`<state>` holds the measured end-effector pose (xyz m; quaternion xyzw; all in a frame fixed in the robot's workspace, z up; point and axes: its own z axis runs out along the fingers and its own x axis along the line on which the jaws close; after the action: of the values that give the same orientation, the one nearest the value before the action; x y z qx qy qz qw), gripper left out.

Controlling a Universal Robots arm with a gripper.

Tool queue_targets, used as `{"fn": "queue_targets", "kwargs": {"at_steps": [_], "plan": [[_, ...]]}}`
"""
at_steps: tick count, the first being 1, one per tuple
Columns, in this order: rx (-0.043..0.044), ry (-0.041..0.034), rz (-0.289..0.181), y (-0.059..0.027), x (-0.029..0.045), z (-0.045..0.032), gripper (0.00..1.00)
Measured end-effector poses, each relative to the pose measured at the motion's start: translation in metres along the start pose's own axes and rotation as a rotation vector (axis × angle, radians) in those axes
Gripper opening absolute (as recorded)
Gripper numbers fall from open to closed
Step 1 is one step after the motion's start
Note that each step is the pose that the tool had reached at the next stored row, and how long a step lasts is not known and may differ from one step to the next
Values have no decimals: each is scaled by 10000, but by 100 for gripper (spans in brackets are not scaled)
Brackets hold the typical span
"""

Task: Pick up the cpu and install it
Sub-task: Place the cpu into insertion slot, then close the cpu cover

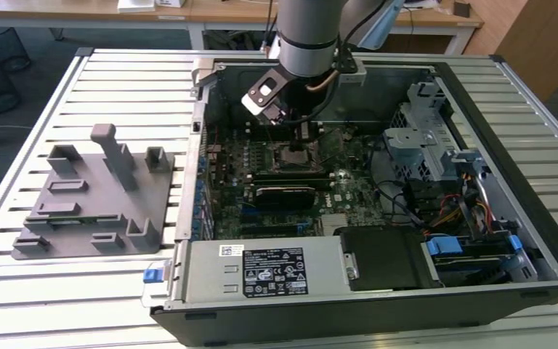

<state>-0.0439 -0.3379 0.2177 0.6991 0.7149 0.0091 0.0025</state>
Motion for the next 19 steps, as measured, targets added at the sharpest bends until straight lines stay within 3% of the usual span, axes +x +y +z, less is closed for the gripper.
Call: {"fn": "queue_targets", "kwargs": {"at_steps": [19], "plan": [[8, 0, 0, 2, 1, -133, 11]]}}
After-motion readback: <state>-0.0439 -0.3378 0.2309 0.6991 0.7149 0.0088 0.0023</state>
